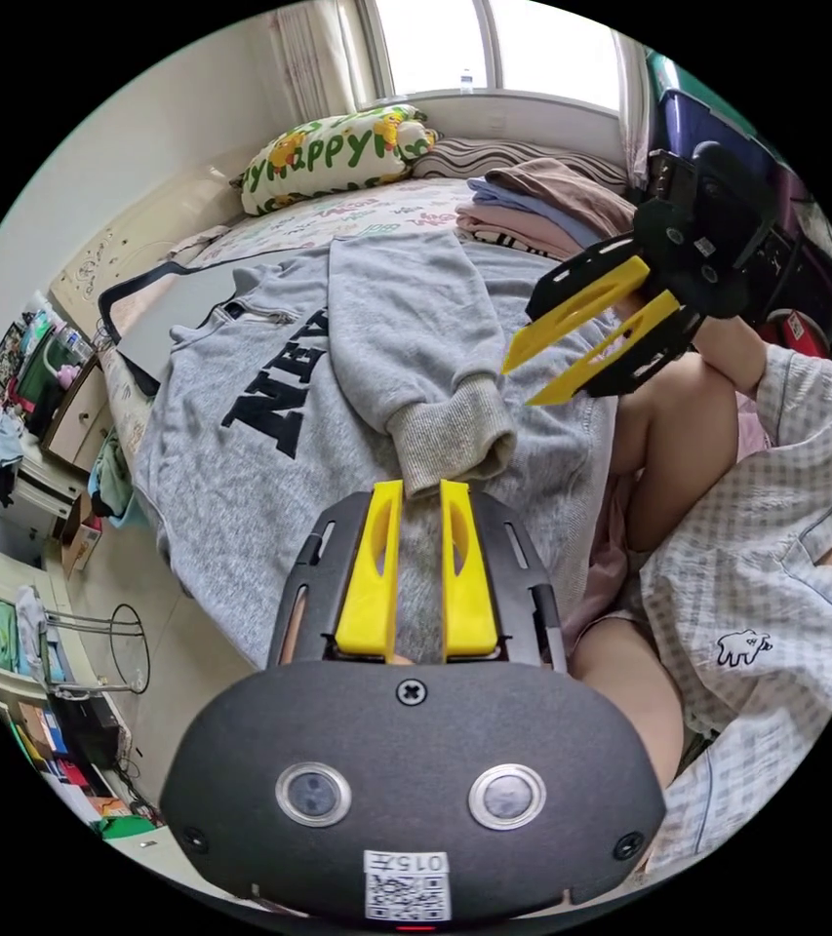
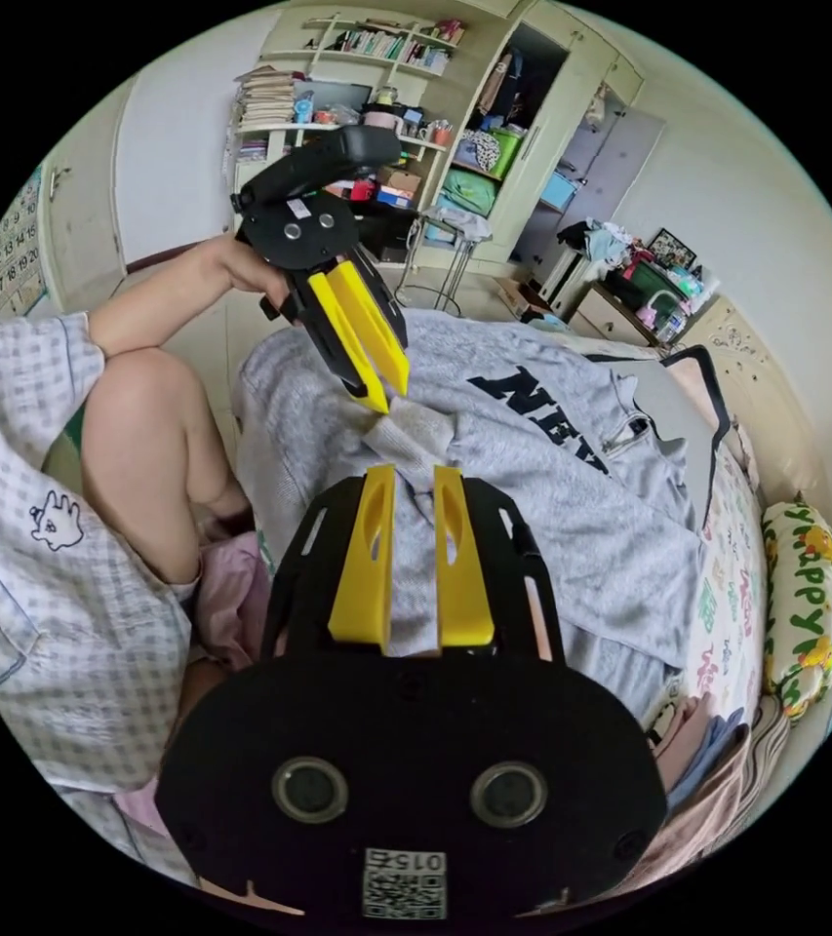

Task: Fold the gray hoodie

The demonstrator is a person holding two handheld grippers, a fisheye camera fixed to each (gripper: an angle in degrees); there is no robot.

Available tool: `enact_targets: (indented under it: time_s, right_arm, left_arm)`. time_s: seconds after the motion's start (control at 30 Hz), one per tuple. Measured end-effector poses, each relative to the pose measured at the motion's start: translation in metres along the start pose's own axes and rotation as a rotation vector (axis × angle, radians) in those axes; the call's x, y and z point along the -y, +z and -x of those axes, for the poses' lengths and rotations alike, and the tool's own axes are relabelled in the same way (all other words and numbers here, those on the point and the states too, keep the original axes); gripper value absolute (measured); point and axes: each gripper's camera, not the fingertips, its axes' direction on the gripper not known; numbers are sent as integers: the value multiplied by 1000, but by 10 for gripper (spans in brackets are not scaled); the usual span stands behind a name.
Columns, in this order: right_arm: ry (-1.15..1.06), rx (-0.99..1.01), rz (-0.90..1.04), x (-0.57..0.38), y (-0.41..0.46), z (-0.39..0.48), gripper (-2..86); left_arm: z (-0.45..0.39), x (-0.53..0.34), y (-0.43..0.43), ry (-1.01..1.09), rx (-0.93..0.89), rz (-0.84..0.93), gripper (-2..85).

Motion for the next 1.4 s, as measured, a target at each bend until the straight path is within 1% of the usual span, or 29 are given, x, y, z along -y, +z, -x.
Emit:
enact_targets:
  time_s: [0.03, 0.07, 0.2, 0.27, 0.33, 0.4, 0.6, 0.7, 0.83, 0.97, 1.03, 1.07, 1.13, 1.17, 1.23, 1.27, 1.33, 1.37, 1.4]
  right_arm:
    - [9, -58, 38, 4, 9, 3, 77]
    - [8, -73, 48, 6, 13, 5, 78]
    - [23, -69, 48, 9, 21, 10, 71]
    - [29, -75, 71, 10, 32, 9, 63]
    - [31, -18, 134, 12, 58, 9, 54]
    - [17, -44, 134, 12, 65, 12, 44]
    - [6, -22, 90, 15, 65, 18, 31]
    - [3, 30, 133, 17, 93, 16, 32]
    - [31, 85, 102, 17, 104, 6, 32]
    - [31, 119, 91, 14, 116, 1, 25]
    - [33, 132, 91, 14, 123, -2, 13]
    - [35, 136, 92, 14, 125, -3, 10]
    - [54, 165, 101, 13, 131, -10, -2]
    - [54, 187, 106, 12, 132, -12, -5]
    - [71, 269, 58, 10, 130, -25, -7]
    - [81, 285, 37, 11, 129, -29, -7]
    - [125, 334, -56, 17, 126, -50, -6]
    - [139, 341, -77, 21, 126, -56, -4]
    - [163, 354, -108, 30, 129, -67, -1]
  left_arm:
    - [-1, -1, -1, -7, -11, -16, 66]
    - [-1, -2, -2, -8, -19, -22, 66]
    - [-5, -4, 4, -15, -6, -10, 62]
    - [-3, -4, 6, -30, -31, -18, 52]
    - [4, -5, 5, -72, -62, -20, 32]
    - [9, -9, 0, -98, -60, -37, 23]
    - [20, -33, -39, -141, -67, -161, 10]
    - [24, -39, -37, -143, -68, -134, 9]
    - [31, -45, -19, -134, -63, -36, 8]
    - [43, -58, -17, -138, -102, -25, 8]
    - [58, -72, -22, -153, -167, -50, 7]
    - [63, -76, -25, -155, -187, -70, 6]
    - [83, -99, -51, -161, -227, -192, 2]
    - [90, -106, -61, -180, -217, -226, 2]
    - [129, -147, -105, -316, -172, -419, 3]
    - [141, -161, -114, -362, -171, -468, 3]
    - [194, -225, -133, -567, -192, -644, 13]
    - [208, -243, -131, -618, -197, -669, 17]
    - [235, -280, -121, -740, -213, -693, 31]
